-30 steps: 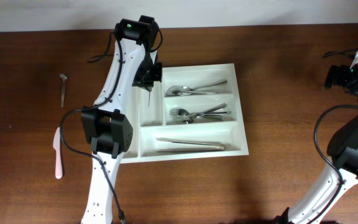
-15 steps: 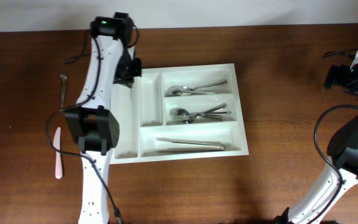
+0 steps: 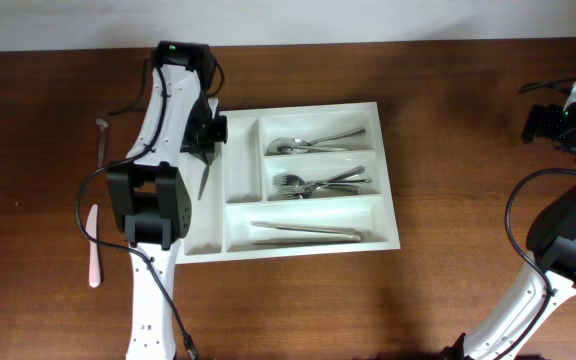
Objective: Pack container
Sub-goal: 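Carry the spoon right and drop it in the left compartment, then move the left gripper back left over the remaining spoon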
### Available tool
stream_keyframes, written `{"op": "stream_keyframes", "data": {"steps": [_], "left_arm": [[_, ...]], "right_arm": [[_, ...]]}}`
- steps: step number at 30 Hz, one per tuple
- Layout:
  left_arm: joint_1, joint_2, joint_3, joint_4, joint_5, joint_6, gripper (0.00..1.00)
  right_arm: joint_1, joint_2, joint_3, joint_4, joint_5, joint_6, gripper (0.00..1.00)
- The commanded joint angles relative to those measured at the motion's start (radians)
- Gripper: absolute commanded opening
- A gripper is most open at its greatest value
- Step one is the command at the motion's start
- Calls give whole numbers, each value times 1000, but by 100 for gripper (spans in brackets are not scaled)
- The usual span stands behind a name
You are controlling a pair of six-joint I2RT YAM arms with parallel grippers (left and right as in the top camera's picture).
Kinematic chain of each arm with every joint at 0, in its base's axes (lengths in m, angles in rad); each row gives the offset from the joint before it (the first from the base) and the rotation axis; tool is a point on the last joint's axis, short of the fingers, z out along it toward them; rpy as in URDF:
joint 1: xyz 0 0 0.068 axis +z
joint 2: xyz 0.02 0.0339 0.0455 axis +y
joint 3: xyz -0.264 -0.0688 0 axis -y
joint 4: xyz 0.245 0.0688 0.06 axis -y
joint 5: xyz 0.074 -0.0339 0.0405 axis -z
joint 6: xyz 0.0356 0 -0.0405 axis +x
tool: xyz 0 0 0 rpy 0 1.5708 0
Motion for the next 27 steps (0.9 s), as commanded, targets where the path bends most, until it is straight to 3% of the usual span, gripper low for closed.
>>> {"op": "stream_keyframes", "data": {"steps": [1,6,12,13,15,16,22,27], "left_arm": [[7,-42,-14,-1,-23,17,7],[8,-50,-10,8,-129,17,13],[13,-63,41,30,-159,24,22],[18,-65,56,34,-165,27,29],[30,-66,85,40,-194,35,53],[41,-66,103,40,-226,37,57],[139,-67,135,-1,-321,108,78],[263,-67,135,1,-318,115,87]], "right_arm": [[4,-12,-3,3,-2,9,99],[4,-12,-3,3,-2,9,99],[4,-12,-3,3,-2,9,99],[4,-12,-3,2,-2,9,98],[4,-12,-3,3,-2,9,99],[4,-12,-3,3,-2,9,99],[4,-12,-3,3,-2,9,99],[4,-12,-3,3,-2,9,99]]}}
